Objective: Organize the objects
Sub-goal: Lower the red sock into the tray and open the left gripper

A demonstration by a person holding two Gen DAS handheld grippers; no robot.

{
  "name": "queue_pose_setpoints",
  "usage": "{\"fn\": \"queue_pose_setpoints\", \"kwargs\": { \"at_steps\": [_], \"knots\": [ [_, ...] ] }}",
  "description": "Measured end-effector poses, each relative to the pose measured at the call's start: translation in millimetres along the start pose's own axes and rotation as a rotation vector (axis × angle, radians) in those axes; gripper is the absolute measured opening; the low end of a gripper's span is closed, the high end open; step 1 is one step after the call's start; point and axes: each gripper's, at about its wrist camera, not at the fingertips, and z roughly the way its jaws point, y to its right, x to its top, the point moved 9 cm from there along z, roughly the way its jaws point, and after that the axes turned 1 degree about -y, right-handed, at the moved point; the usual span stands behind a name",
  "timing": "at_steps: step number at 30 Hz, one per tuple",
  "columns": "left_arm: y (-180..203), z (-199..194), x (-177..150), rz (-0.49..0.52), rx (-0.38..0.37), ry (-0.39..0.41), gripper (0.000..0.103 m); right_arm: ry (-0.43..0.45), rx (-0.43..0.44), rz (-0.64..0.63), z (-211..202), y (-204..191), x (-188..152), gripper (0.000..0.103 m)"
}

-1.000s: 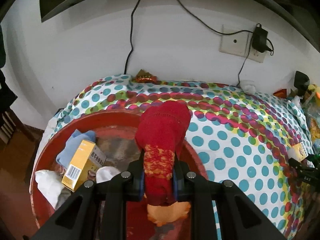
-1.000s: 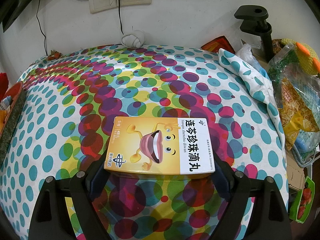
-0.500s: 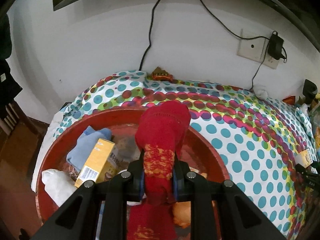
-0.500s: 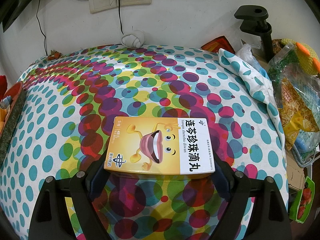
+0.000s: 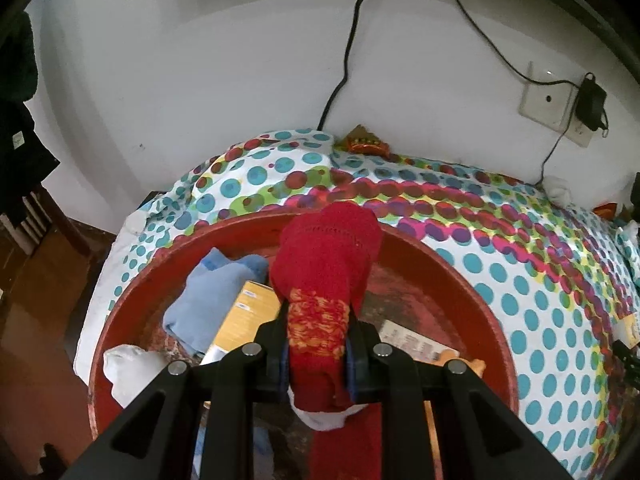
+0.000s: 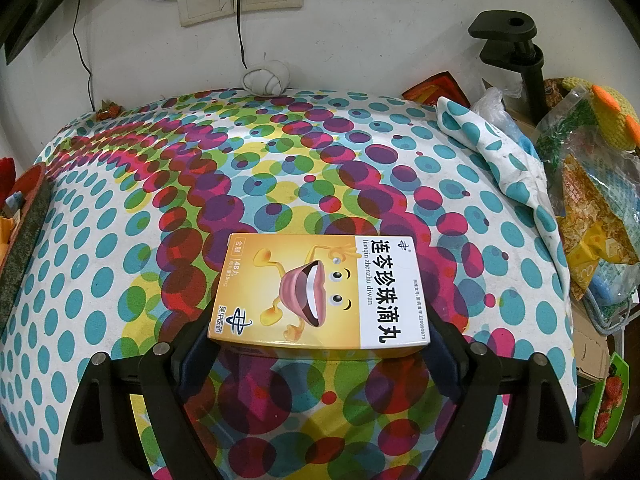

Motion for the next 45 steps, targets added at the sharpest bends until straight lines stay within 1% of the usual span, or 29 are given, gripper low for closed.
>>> {"fn": "queue_pose_setpoints", "kwargs": {
  "at_steps": [7, 22, 24, 28, 30, 32, 38, 45],
  "knots": [
    [-8, 5, 6, 0.010, 0.012, 0.002, 0.020, 0.000, 0.000, -0.001, 0, 0, 0, 0.086],
    [-40, 10, 7, -0.022, 0.030, -0.004, 0.021, 0.000, 0.001, -0.003, 0, 1, 0, 0.086],
    [-43, 10, 6, -0.024, 0.028, -0.006, 0.023, 0.000, 0.002, -0.003, 1, 1, 0, 0.086],
    [-49, 9, 6, -0.033, 0.029, 0.001, 0.024, 0.000, 0.001, -0.004, 0, 1, 0, 0.086],
    [-52, 10, 5, -0.051, 0.017, -0.008, 0.025, 0.000, 0.001, -0.004, 1, 1, 1, 0.086],
    [-56, 10, 4, -0.058, 0.023, -0.010, 0.026, 0.000, 0.002, -0.004, 0, 1, 1, 0.086],
    [-60, 9, 2, -0.042, 0.038, -0.015, 0.035, -0.001, 0.002, -0.005, 0, 1, 1, 0.087],
    [-63, 3, -4, -0.037, 0.025, -0.020, 0.036, -0.001, 0.002, -0.006, -1, 1, 0, 0.087]
  ]
}}
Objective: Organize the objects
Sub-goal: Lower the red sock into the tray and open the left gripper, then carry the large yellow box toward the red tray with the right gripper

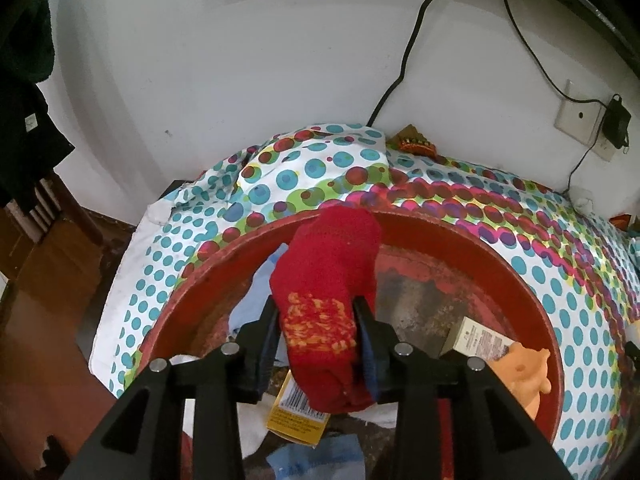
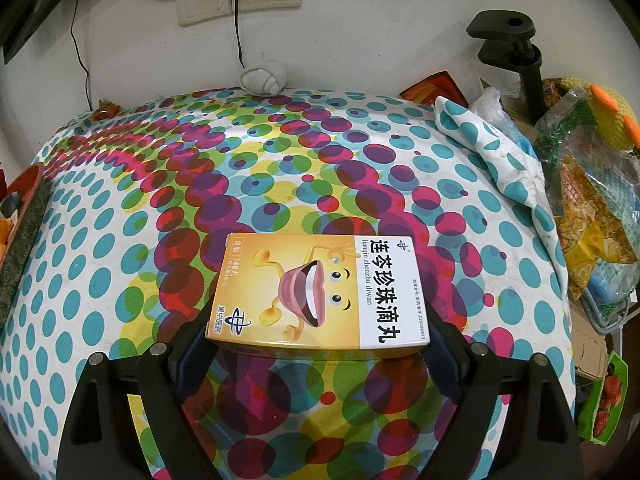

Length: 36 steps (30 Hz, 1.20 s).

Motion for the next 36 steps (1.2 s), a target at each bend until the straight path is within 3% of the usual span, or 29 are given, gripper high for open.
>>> {"fn": "queue_pose_setpoints", "kwargs": {
  "at_steps": [17, 31, 36],
  "knots": [
    [-11, -21, -11, -0.001, -0.040, 0.013, 0.036, 0.000, 0.002, -0.003, 3, 0, 1, 0.088],
    [-8, -49, -46, 0.019, -0.071, 0.051, 0.037, 0.003, 0.003, -0.009, 0, 0, 0, 0.086],
    [-12, -57, -65, -0.015, -0.078, 0.057, 0.037, 0.002, 0.004, -0.007, 1, 0, 1, 0.086]
  ]
}}
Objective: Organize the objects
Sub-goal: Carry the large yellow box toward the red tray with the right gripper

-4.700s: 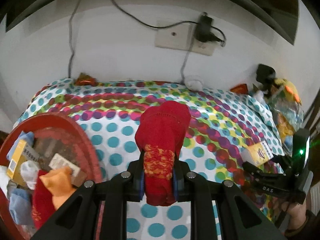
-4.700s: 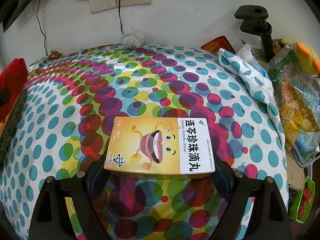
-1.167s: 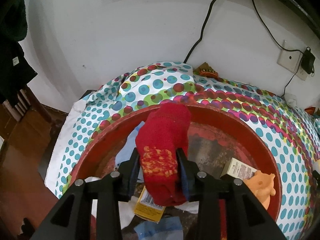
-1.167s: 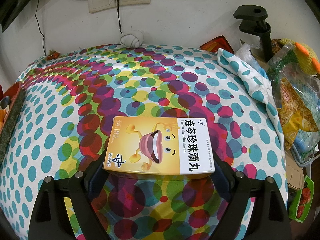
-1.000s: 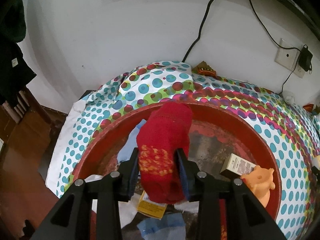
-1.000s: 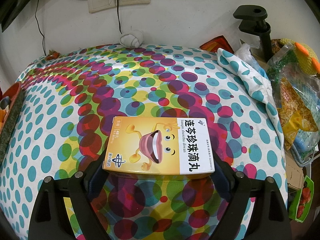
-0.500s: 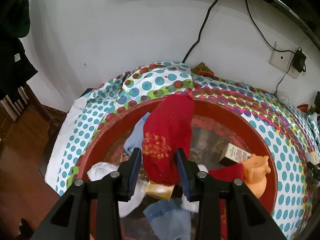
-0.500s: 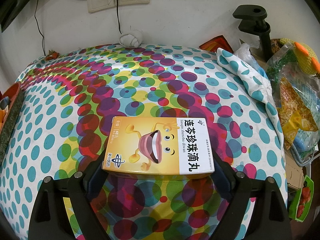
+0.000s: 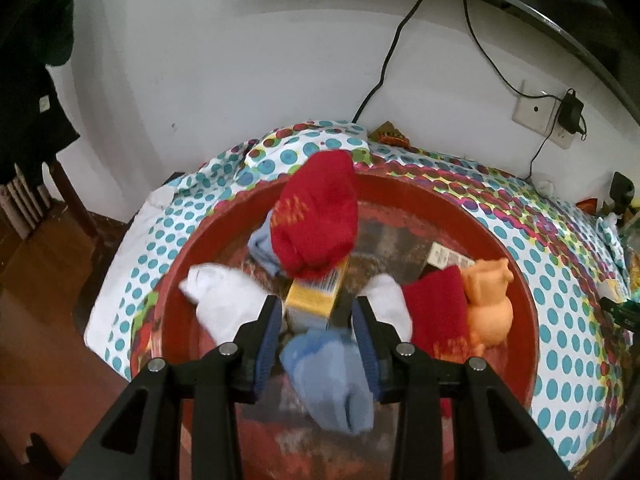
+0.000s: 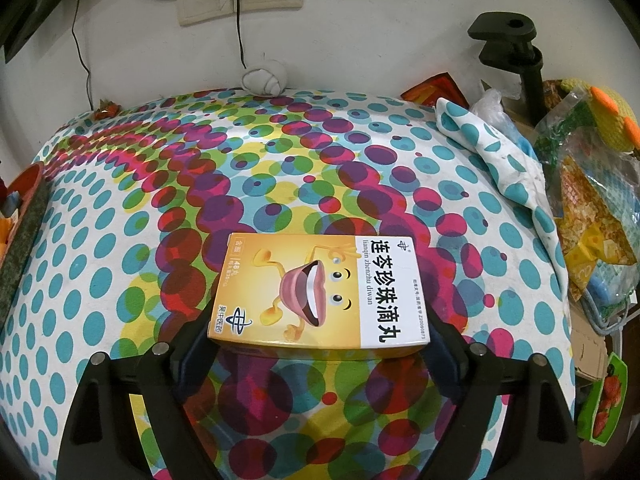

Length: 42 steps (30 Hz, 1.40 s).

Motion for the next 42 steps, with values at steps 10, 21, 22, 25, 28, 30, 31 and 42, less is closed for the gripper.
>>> {"fn": "queue_pose_setpoints", "kwargs": {
  "at_steps": [10, 21, 22, 25, 28, 30, 31, 42],
  "knots": [
    [-17, -21, -28, 0.008, 0.065, 0.063, 0.037, 0.018, -0.041, -0.033, -6, -2, 0, 0.084],
    [3, -34, -35, 0.146, 0.104, 0.138, 0.038, 0.033, -0.070, -0.015, -19, -9, 5, 0.084],
    [4, -36, -35, 0.148, 0.108, 0.147, 0.038, 0.038, -0.065, -0.015, -23, -10, 7, 0.084],
    [9, -39, -35, 0.155, 0.084, 0.154, 0.038, 0.050, -0.061, -0.017, -30, -22, 15, 0.084],
    [8, -39, -36, 0.143, 0.067, 0.150, 0.038, 0.067, -0.060, -0.030, -41, -34, 21, 0.084],
    [7, -36, -38, 0.125, 0.050, 0.135, 0.038, 0.076, -0.046, -0.031, -45, -49, 25, 0.084],
    [6, -35, -39, 0.120, 0.044, 0.128, 0.038, 0.078, -0.044, -0.033, -46, -53, 26, 0.084],
    [2, -34, -42, 0.101, 0.052, 0.112, 0.038, 0.085, 0.001, -0.108, -58, -119, 31, 0.084]
  ]
}}
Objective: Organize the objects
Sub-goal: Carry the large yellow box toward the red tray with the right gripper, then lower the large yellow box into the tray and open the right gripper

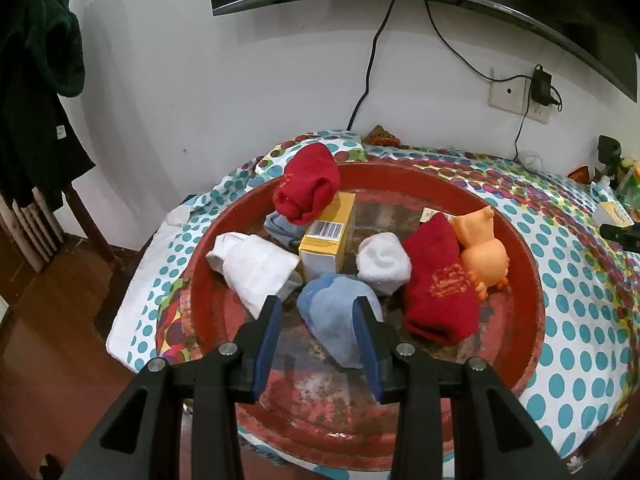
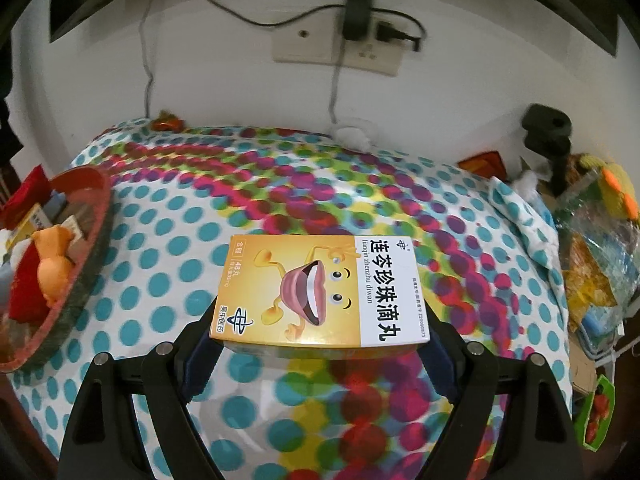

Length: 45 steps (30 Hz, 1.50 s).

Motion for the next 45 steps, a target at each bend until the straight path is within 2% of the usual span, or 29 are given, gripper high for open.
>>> {"fn": "queue_pose_setpoints", "kwargs": {
  "at_steps": [13, 45],
  "knots": [
    [1, 1, -1, -0.014, -0.016, -0.013, 0.038, 0.057, 0.115, -0.099, -30, -91, 26, 0.084],
    [-14, -4, 2, -0.095, -0.007, -0.007, 0.038, 0.047, 0.226, -0.261, -36, -222, 45, 0.085]
  ]
}}
